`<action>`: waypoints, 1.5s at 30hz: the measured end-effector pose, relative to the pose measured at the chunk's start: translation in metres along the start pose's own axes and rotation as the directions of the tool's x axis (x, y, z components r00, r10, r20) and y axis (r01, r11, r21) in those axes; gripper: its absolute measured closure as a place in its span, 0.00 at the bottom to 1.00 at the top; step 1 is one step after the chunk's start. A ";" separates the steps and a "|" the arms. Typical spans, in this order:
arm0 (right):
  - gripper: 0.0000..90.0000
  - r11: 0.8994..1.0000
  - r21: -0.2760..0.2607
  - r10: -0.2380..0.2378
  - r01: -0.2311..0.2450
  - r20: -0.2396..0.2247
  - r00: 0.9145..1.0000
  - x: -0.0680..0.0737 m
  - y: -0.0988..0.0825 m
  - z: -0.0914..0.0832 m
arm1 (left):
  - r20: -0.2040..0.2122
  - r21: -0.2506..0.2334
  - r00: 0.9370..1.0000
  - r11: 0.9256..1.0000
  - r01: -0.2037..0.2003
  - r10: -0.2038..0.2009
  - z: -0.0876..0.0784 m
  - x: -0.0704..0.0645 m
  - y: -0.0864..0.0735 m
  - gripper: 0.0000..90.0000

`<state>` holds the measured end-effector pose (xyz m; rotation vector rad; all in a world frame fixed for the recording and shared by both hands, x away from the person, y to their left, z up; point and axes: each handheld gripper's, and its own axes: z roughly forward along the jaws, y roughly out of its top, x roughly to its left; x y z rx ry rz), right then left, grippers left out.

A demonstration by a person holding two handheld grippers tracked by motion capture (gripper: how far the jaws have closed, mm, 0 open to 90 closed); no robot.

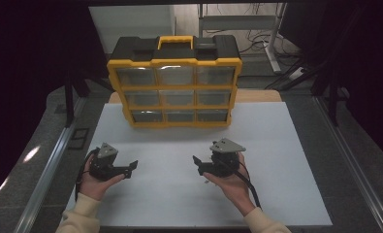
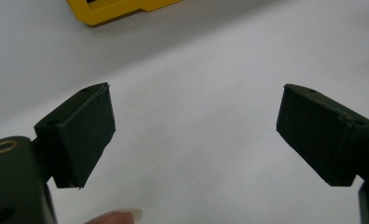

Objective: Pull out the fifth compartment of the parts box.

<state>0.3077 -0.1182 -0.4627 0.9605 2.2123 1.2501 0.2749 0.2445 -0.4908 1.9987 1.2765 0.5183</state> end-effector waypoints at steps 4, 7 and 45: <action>0.16 1.000 -0.002 -0.004 0.004 -0.006 1.000 0.003 0.002 0.004 | 0.000 0.002 1.000 1.000 0.000 0.000 0.000 0.000 0.000 0.13; 0.16 1.000 -0.001 -0.008 0.008 -0.009 1.000 0.006 0.003 0.006 | 0.001 0.001 1.000 1.000 -0.002 0.002 0.000 0.000 0.000 0.13; 0.16 0.983 0.027 -0.182 0.181 0.043 0.982 0.037 0.011 0.029 | 0.003 0.007 1.000 1.000 -0.005 0.005 0.001 0.001 0.001 0.14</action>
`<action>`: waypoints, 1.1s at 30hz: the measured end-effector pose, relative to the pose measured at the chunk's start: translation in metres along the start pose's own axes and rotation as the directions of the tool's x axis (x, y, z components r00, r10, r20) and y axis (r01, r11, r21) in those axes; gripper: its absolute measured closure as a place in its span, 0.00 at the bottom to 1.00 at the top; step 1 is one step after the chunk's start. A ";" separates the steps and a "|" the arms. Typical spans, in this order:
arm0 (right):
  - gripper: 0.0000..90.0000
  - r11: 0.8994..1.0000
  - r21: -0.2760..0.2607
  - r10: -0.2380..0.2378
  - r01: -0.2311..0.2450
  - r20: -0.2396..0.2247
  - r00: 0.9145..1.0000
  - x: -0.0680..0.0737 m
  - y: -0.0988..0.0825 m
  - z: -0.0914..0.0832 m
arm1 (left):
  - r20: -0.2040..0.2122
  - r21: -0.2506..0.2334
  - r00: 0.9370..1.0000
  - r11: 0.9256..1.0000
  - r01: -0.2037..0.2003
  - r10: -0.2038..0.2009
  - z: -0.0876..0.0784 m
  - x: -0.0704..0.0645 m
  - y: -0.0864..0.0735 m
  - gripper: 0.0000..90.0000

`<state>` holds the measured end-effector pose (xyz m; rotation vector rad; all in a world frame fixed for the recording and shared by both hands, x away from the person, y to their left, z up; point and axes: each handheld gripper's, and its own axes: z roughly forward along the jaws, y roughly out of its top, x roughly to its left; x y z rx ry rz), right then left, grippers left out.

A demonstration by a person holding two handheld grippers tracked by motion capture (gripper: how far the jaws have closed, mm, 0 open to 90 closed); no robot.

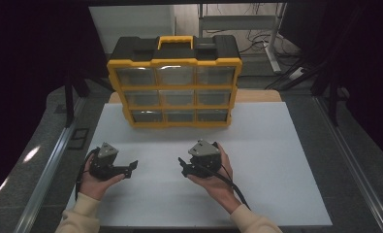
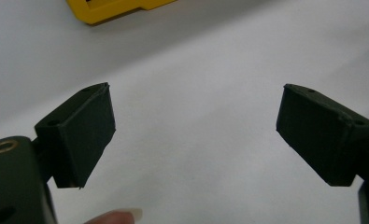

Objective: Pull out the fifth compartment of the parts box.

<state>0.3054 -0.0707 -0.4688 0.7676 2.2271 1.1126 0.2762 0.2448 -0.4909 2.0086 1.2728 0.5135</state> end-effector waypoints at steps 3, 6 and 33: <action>0.16 1.000 0.003 -0.031 0.031 0.022 0.999 0.002 0.000 0.000 | 0.000 0.000 1.000 1.000 0.001 -0.001 0.000 0.000 0.000 0.14; 0.16 0.998 0.003 -0.057 0.056 0.039 0.998 0.003 0.001 -0.001 | 0.000 0.000 1.000 1.000 0.001 -0.001 0.000 0.000 0.000 0.14; 0.18 0.949 0.059 -0.315 0.310 0.197 0.928 0.005 0.016 -0.002 | 0.000 0.007 1.000 1.000 -0.010 0.010 0.001 -0.002 0.000 0.14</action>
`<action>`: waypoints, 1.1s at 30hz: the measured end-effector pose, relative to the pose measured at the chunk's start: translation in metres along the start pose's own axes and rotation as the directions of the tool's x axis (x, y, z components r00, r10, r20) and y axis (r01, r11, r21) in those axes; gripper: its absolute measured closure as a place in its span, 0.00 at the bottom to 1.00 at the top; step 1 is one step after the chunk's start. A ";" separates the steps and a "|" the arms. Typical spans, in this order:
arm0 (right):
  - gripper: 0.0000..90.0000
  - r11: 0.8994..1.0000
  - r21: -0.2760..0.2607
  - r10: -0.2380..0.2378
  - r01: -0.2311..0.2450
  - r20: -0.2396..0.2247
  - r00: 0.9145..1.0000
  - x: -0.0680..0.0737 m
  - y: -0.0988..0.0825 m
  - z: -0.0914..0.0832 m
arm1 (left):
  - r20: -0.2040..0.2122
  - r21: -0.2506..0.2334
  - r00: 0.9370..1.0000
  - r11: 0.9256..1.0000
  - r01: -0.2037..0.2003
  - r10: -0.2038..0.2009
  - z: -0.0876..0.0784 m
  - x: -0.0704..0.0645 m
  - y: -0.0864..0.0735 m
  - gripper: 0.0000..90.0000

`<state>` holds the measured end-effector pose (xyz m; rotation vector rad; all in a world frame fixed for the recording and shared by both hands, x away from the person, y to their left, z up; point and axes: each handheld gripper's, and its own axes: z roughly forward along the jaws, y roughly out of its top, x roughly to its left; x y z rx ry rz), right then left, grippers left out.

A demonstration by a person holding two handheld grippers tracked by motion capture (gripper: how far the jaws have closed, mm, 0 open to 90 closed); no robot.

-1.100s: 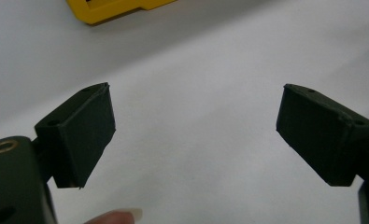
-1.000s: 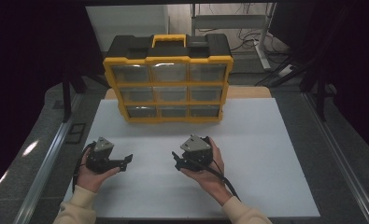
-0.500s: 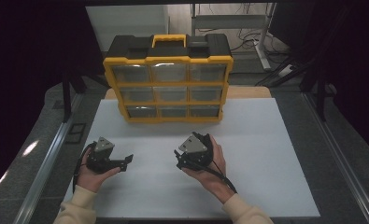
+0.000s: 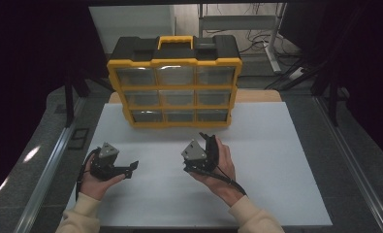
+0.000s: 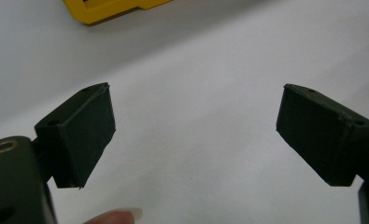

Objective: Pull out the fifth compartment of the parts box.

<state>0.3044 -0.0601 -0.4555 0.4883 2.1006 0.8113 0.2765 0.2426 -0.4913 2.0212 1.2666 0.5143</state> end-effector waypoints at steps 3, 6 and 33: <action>0.18 1.000 0.002 -0.027 0.027 0.018 0.999 0.000 0.003 0.000 | 0.000 0.001 1.000 1.000 -0.002 0.002 0.000 0.000 0.000 0.13; 0.18 0.999 0.005 -0.044 0.044 0.031 0.999 0.002 0.006 0.001 | 0.001 0.001 1.000 1.000 -0.003 0.003 0.000 0.000 0.000 0.14; 0.19 0.978 0.026 -0.210 0.208 0.158 0.965 0.001 0.020 0.010 | 0.001 0.006 1.000 1.000 -0.005 0.005 0.002 -0.001 0.000 0.14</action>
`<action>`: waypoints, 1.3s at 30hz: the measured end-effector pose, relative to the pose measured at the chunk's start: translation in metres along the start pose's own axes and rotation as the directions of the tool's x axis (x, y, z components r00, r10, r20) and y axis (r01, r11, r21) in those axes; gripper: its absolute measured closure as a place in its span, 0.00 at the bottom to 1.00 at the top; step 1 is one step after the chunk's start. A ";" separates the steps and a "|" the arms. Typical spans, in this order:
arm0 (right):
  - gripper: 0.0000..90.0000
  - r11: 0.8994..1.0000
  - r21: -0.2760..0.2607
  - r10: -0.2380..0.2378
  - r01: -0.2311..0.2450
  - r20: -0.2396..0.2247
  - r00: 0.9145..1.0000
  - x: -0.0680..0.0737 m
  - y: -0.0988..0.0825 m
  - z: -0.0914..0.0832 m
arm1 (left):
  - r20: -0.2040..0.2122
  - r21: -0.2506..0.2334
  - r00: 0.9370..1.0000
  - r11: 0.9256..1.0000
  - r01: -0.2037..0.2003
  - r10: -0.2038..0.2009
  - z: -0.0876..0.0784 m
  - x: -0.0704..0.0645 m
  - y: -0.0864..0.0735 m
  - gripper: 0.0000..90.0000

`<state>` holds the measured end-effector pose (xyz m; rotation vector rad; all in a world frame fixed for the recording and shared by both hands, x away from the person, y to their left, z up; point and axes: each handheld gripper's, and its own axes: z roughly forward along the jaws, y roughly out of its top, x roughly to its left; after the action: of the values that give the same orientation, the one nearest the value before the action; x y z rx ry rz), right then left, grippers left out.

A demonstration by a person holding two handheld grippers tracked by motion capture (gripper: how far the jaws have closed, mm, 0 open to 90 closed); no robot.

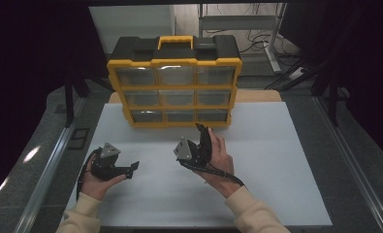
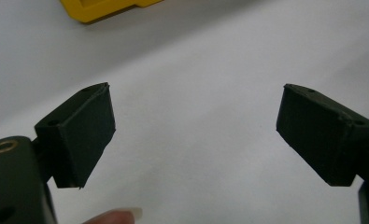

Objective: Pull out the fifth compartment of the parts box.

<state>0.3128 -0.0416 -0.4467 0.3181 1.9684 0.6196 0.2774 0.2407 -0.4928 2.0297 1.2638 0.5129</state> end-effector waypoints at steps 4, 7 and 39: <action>0.19 1.000 0.005 -0.016 0.016 0.012 1.000 -0.002 0.001 0.002 | -0.001 0.000 1.000 1.000 -0.003 0.003 0.000 0.000 0.000 0.14; 0.19 0.999 0.007 -0.033 0.032 0.026 0.999 -0.003 0.001 0.004 | -0.001 0.000 1.000 1.000 -0.004 0.004 0.000 -0.001 0.000 0.14; 0.21 0.995 0.029 -0.100 0.097 0.092 0.991 -0.006 0.008 0.022 | 0.000 0.000 1.000 1.000 -0.010 0.010 0.001 -0.001 0.000 0.14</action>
<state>0.3349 -0.0314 -0.4455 0.2584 1.8906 0.5088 0.2778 0.2393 -0.4932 2.0370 1.2547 0.5179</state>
